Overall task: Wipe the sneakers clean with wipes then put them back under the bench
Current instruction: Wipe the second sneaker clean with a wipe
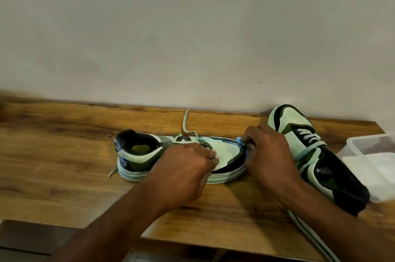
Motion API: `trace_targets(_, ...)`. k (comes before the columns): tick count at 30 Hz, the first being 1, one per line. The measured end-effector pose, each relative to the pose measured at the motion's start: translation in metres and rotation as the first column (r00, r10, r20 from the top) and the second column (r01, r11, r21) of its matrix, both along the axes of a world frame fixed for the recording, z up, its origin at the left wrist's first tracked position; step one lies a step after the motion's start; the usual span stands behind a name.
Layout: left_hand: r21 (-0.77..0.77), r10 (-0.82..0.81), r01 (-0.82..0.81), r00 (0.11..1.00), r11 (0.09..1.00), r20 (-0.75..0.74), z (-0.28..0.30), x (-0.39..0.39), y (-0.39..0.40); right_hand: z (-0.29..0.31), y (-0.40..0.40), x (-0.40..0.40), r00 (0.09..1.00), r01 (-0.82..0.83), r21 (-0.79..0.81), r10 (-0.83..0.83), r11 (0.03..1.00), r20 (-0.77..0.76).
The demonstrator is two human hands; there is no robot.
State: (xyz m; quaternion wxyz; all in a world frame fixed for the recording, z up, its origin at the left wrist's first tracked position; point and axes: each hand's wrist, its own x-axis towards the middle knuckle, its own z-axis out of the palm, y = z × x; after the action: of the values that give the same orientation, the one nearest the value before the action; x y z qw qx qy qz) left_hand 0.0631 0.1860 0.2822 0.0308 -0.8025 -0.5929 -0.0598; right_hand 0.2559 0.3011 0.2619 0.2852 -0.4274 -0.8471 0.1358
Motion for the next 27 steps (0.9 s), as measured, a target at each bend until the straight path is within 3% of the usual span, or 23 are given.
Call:
trace_targets(4, -0.019, -0.029, 0.031, 0.995, 0.999, 0.099, 0.007, -0.022, -0.005, 0.009, -0.015, 0.010, 0.988, -0.153, -0.051, 0.151, 0.987, -0.038)
trace_targets(10, 0.005, -0.026, 0.026, 0.995, 1.000, 0.101, 0.009, -0.044, -0.013, 0.018, -0.044, 0.010, 0.913, -0.390, -0.394, 0.404, 0.832, -0.052)
trace_targets(16, 0.163, 0.212, -0.255, 0.948, 0.953, 0.239, 0.000, -0.033, -0.017, 0.006, -0.070, -0.009, 0.885, -0.463, -0.331, 0.409, 0.822, -0.222)
trace_targets(20, 0.106, 0.463, -0.574, 0.744, 0.812, 0.482, -0.002, -0.022, -0.022, 0.006, -0.066, -0.010, 0.884, -0.466, -0.359, 0.412, 0.809, -0.220)
trace_targets(22, -0.092, 0.585, -0.660, 0.582, 0.746, 0.565, 0.000, -0.028, -0.024, 0.007, -0.055, -0.007, 0.909, -0.412, -0.388, 0.338, 0.824, -0.246)
trace_targets(25, -0.391, 0.701, -0.639, 0.347, 0.663, 0.623, 0.000, -0.034, -0.023, 0.006, -0.043, -0.003, 0.924, -0.308, -0.361, 0.187, 0.880, -0.333)
trace_targets(27, -0.481, 0.696, -0.577, 0.230, 0.660, 0.680, -0.001, -0.030, -0.022, 0.004, -0.048, -0.007, 0.918, -0.301, -0.341, 0.174, 0.890, -0.356)
